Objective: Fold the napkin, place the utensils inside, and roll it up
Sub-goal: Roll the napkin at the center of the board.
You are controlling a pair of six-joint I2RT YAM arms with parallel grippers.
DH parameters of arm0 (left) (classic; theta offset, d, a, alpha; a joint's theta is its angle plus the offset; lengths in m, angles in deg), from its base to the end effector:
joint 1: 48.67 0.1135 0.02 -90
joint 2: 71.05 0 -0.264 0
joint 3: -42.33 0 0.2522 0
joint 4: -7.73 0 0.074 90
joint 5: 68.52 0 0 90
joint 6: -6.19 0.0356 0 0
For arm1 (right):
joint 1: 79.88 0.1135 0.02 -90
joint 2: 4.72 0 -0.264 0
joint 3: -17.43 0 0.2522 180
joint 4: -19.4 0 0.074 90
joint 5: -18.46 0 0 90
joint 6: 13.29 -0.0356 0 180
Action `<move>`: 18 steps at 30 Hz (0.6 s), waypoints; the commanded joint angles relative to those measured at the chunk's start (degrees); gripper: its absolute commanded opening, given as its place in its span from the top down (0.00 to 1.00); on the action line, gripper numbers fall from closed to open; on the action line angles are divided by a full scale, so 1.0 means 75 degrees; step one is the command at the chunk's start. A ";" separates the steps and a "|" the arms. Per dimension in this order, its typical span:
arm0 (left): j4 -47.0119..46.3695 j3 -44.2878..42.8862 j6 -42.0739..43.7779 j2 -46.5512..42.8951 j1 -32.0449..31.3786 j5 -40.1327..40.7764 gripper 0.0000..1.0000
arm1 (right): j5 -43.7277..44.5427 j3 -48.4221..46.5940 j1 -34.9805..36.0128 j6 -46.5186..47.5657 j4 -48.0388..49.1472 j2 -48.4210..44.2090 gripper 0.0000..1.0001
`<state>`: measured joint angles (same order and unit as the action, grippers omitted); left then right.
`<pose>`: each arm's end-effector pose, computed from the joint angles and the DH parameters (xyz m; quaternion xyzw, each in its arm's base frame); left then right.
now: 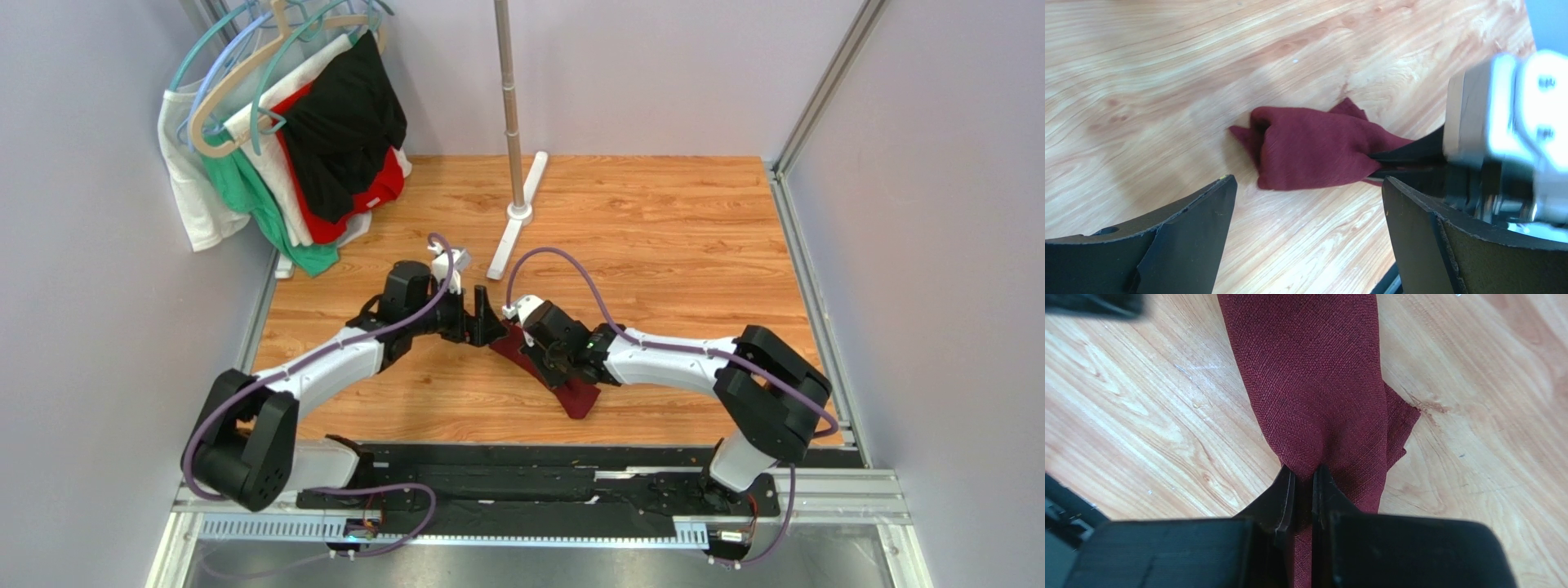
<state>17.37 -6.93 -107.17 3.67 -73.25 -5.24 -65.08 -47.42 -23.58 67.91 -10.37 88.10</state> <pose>0.2340 -0.1247 0.1989 0.1157 0.8622 -0.3696 0.3265 0.1776 0.2591 0.1664 -0.3719 0.8842 0.1036 0.2629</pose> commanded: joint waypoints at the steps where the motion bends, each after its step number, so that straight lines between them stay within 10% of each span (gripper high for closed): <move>1: 0.0116 0.0409 -0.0027 -0.0353 0.0148 0.0387 0.02 | -0.1749 -0.0137 -0.0449 -0.0362 -0.0455 0.0011 1.00; 18: -0.1911 0.0586 -0.0167 0.0806 0.0148 -0.0831 0.10 | -0.4528 -0.0184 -0.2044 -0.0655 -0.0221 0.0175 1.00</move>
<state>9.43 -2.06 -107.86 8.61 -72.29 -8.76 -91.86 -47.79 -37.27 64.40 -11.51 88.25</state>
